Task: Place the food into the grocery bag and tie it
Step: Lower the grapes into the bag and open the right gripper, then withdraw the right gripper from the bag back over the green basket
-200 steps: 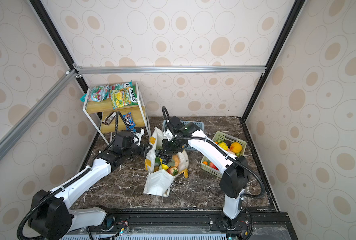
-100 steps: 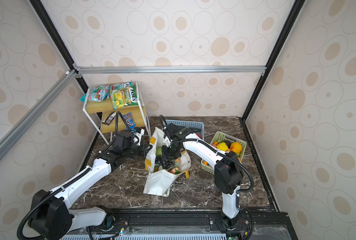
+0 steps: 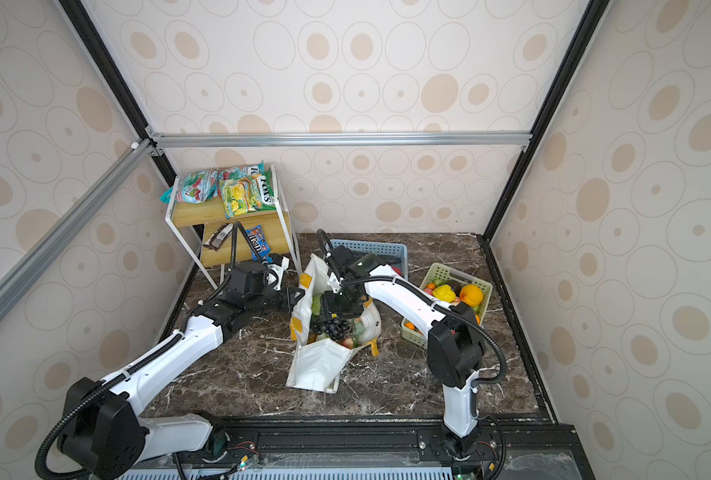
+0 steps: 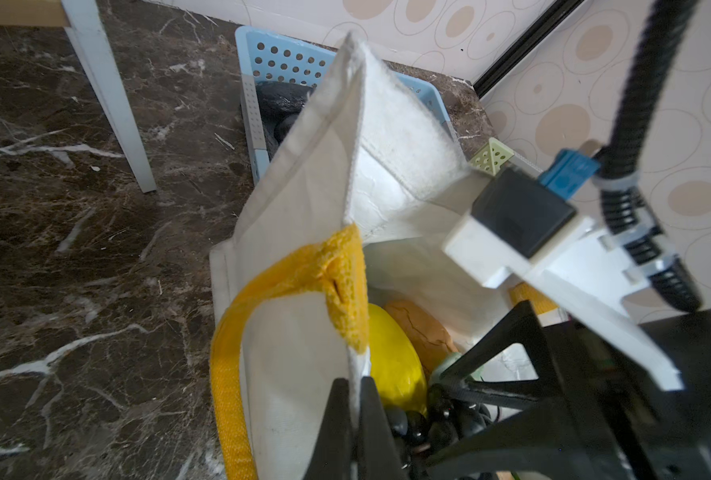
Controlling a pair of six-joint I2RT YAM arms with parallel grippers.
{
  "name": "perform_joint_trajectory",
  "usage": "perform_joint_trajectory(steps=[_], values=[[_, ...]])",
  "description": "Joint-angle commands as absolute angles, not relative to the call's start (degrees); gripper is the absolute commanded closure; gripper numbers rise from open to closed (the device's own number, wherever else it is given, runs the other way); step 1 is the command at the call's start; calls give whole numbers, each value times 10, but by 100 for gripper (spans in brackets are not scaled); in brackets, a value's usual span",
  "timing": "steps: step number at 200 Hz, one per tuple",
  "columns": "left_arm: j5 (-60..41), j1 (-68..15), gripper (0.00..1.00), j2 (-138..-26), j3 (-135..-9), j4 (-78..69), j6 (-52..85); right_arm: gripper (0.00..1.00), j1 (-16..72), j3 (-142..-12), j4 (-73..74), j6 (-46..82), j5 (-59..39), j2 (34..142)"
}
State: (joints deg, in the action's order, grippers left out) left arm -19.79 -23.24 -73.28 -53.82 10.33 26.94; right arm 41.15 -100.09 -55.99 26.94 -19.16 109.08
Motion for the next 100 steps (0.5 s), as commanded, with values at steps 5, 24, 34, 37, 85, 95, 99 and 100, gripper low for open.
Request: perform_joint_trajectory(steps=[5, 24, 34, 37, 85, 95, 99, 100], values=[[-186, -229, 100, -718, -550, 96, 261, 35, 413, -1075, -645, 222, -138, 1072], [-185, -229, 100, -718, -550, 98, 260, 35, 410, -1123, -686, 202, -114, 1073], [-185, -229, 100, -717, -550, 98, 258, 35, 407, -1145, -704, 194, -100, 1074], [-186, -229, 100, -716, -551, 100, 258, 35, 406, -1151, -708, 193, -96, 1074], [-182, -228, 100, -711, -548, 104, 252, 35, 383, -1200, -759, 180, -31, 1051], [-183, -229, 100, -710, -547, 104, 251, 35, 376, -1187, -762, 179, -16, 1037], [-184, -228, 100, -709, -547, 104, 251, 35, 373, -1180, -762, 178, -13, 1031], [-184, -228, 100, -709, -547, 104, 251, 35, 371, -1178, -762, 177, -13, 1030]])
